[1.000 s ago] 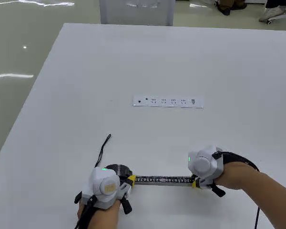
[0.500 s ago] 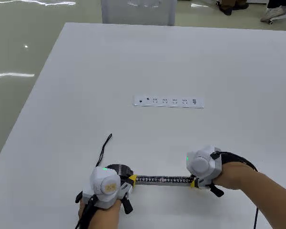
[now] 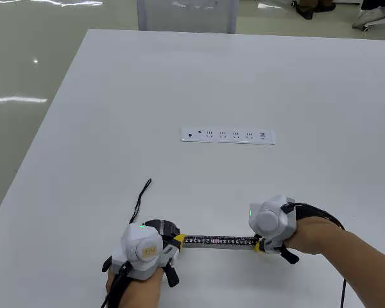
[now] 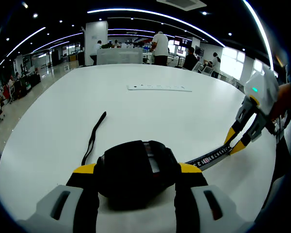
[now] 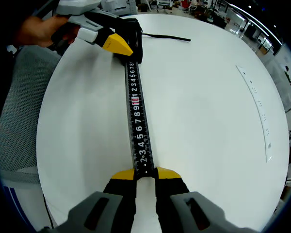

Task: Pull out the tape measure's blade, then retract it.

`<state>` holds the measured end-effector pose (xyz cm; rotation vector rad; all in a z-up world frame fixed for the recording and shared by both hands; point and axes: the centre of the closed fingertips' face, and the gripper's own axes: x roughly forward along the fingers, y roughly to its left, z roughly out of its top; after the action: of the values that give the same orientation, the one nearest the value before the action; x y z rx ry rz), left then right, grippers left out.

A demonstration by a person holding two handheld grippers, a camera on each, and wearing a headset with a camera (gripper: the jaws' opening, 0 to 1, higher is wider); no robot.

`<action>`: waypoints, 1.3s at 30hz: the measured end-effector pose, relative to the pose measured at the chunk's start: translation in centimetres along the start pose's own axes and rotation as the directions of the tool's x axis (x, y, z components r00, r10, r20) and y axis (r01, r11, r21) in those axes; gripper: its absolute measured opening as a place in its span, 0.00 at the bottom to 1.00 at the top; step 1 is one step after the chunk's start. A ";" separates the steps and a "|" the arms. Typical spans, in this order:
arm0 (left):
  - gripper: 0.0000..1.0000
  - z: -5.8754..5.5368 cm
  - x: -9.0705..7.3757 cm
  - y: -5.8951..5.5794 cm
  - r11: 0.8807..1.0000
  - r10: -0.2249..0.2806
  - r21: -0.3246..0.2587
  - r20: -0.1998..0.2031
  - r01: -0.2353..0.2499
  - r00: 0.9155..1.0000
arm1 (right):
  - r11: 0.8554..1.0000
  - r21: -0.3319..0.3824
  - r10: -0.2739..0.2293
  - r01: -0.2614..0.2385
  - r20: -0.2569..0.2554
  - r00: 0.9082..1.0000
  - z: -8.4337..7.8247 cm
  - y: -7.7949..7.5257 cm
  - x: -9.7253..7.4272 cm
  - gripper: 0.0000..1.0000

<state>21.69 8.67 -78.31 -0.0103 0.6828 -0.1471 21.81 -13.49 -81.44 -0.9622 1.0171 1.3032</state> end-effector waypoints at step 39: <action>0.59 -0.3 0.3 0.1 1.000 -0.013 -0.001 0.000 0.013 1.000 | 1.000 -0.001 -0.007 0.007 0.040 0.999 2.4 0.6 0.5 0.14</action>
<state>21.72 8.76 -78.71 -0.0154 0.6833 -0.1592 21.35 -11.01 -81.20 -0.9359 0.9814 1.3125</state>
